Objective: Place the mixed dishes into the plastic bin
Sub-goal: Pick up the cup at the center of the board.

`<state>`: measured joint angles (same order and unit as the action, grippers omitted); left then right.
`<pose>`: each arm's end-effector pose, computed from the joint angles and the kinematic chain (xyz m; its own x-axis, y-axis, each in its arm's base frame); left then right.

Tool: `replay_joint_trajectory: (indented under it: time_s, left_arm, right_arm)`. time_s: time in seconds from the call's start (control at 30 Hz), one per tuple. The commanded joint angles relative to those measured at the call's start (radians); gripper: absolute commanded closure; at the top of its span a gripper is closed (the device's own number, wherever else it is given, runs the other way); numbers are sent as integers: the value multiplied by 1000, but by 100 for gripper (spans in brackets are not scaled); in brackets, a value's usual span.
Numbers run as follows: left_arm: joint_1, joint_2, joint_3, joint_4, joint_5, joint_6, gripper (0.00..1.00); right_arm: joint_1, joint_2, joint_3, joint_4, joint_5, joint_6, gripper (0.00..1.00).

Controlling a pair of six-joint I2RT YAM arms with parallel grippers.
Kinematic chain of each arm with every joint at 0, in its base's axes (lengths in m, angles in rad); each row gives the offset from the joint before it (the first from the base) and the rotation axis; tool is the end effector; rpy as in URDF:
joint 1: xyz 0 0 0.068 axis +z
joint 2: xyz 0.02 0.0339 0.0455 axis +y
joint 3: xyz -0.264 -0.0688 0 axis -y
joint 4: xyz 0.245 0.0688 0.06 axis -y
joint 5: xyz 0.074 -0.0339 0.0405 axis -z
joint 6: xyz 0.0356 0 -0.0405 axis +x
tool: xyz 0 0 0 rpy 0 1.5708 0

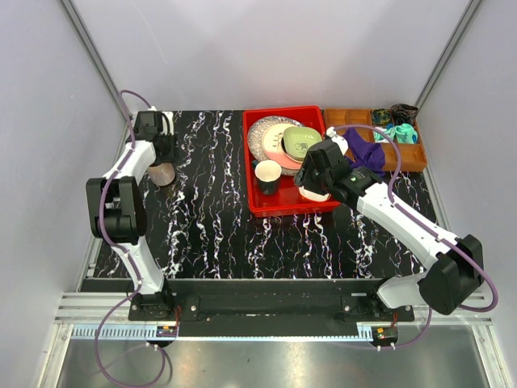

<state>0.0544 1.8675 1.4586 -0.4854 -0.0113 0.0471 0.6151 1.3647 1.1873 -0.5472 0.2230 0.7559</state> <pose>0.4138 0.0229 0.2381 -0.7806 0.0046 -0.6250 -0.0247 0.9990 0.0383 0.2488 0.1662 0.3157 -0.6872 0.3336 -0.6454 0.0603 0.9115 0.4069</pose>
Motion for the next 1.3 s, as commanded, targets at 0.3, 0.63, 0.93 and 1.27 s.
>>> replay_joint_trajectory:
  time_s: [0.3, 0.63, 0.93, 1.27]
  left_arm:
    - [10, 15, 51, -25, -42, -15, 92]
    - [13, -24, 101, -80, -36, -26, 100]
    - [4, -244, 100, -137, 91, -61, 100]
    - [-299, -485, 80, -189, 99, -78, 100]
  right_arm:
    - [-3, -30, -9, 23, -2, -3, 49]
    - [-5, -47, -6, 21, 16, -16, 49]
    - [-176, -160, 41, 12, 29, -87, 44]
    - [-376, -239, 58, -7, -40, -158, 20]
